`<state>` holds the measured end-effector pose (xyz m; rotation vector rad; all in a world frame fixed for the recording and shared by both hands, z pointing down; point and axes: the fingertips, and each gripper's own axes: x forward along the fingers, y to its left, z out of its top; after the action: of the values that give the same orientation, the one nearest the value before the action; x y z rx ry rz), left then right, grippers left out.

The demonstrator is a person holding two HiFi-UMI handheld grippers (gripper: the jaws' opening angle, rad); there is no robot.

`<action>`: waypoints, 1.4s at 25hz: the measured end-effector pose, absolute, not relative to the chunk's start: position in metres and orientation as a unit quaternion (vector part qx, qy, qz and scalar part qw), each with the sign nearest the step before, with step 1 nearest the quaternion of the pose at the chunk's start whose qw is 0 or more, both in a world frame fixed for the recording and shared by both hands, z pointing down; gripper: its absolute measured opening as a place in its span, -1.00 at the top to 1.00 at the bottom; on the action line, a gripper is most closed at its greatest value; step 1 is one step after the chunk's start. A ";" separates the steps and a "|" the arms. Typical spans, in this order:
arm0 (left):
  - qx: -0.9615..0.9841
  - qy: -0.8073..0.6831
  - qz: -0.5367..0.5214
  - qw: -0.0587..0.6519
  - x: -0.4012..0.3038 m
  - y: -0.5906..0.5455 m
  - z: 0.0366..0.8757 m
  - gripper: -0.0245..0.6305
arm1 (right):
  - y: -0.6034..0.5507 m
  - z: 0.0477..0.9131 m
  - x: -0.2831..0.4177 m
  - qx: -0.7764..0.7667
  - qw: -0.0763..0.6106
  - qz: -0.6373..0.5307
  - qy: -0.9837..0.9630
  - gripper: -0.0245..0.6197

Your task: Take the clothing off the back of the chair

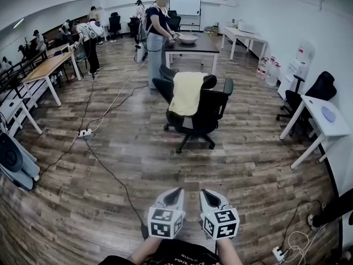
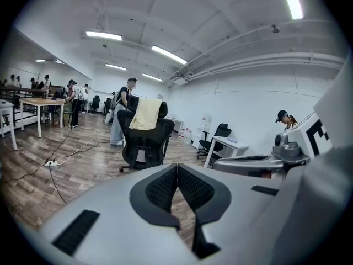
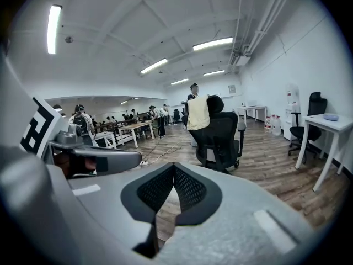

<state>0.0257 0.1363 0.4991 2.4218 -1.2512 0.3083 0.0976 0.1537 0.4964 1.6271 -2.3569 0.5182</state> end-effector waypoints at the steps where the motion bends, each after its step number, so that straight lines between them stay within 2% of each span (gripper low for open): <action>1: 0.866 -0.446 0.113 0.198 0.026 0.131 0.500 0.90 | 0.148 0.497 0.096 0.554 0.118 0.176 -0.805 0.91; 18: 0.873 -0.415 0.123 0.223 0.022 0.016 0.513 0.90 | 0.036 0.509 0.088 0.557 0.138 0.188 -0.797 0.91; 35: 0.891 -0.374 0.137 0.220 -0.006 -0.082 0.519 0.90 | -0.056 0.518 0.055 0.586 0.127 0.207 -0.773 0.91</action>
<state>-0.0057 -0.0820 0.5194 2.4644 -1.0333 0.3778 0.0549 -0.0559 0.5177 1.7058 -2.2504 0.6039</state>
